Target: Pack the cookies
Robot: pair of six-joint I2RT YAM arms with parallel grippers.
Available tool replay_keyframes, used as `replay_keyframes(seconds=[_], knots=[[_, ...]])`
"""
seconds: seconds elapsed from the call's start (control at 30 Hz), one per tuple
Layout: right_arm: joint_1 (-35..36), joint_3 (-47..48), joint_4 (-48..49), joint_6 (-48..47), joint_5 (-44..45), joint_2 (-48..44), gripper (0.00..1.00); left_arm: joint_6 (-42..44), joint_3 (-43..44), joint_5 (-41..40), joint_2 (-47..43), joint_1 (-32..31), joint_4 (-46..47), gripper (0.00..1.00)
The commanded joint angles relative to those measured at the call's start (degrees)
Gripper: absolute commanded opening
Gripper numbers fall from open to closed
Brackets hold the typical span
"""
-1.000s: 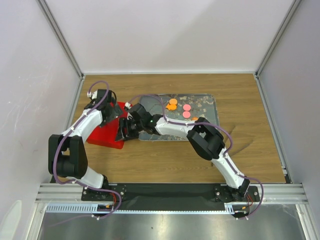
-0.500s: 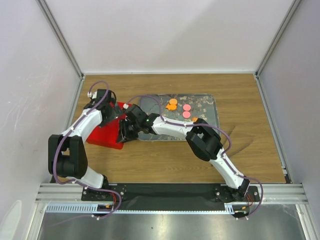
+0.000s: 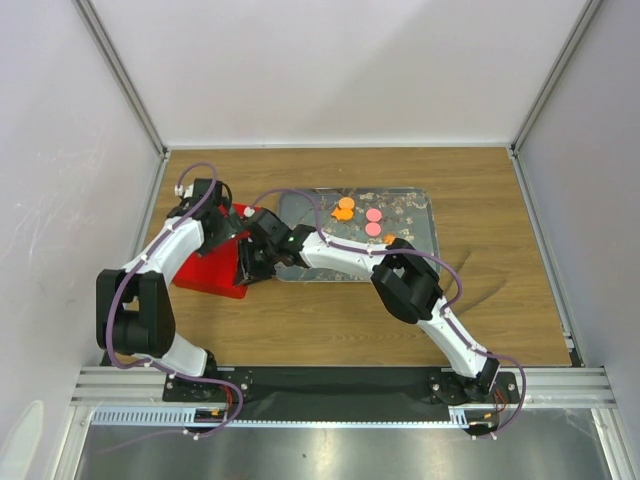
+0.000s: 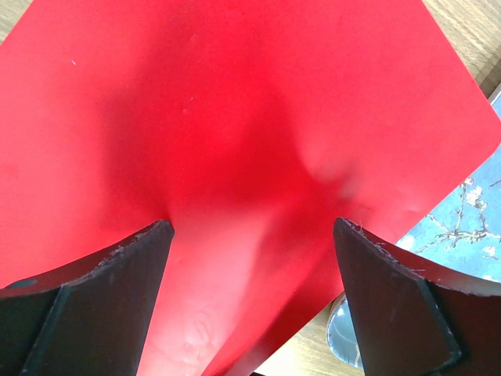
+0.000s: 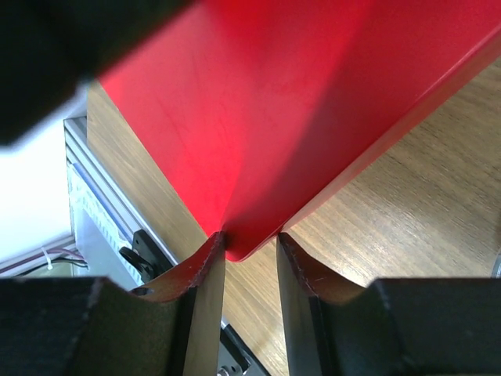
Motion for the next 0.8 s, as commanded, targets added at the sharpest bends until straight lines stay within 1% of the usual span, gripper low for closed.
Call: replay_keyframes(seconds=[0.0,0.13,0.3,0.37,0.43,0.53,0.63,0.77], knots=[[0.97,-2.04,-7.42,-6.94,6.78,4.77,0.35,-0.67,-1.19,4.14,1.64,-0.06,-7.43,0.92],[0.00,-1.87,-5.93,-6.94,5.11,4.06,0.36,-0.23,0.30,4.40,0.67,1.69,-8.22,0.93],[-1.32,-0.90,-4.70,-6.33,3.08,4.15,0.41,1.44,4.69,5.63,-1.87,4.95,-9.62,0.93],[-1.94,-0.20,-4.17,-5.71,2.03,4.41,0.43,1.88,6.80,5.99,-2.75,8.19,-10.24,0.93],[-2.81,1.55,-4.34,-5.10,0.63,5.38,0.45,2.41,8.29,5.90,-4.15,9.86,-11.38,0.94],[-3.69,3.93,-4.87,-4.92,-0.08,6.87,0.47,2.41,8.83,5.55,-6.26,11.10,-12.26,0.94],[-5.01,7.44,-5.75,-4.31,-1.66,8.54,0.48,1.36,8.39,3.27,-7.85,12.33,-13.84,0.93],[-6.59,11.58,-7.15,-4.22,-3.16,10.74,0.49,-0.49,5.24,-0.07,-12.15,15.40,-14.99,0.92]])
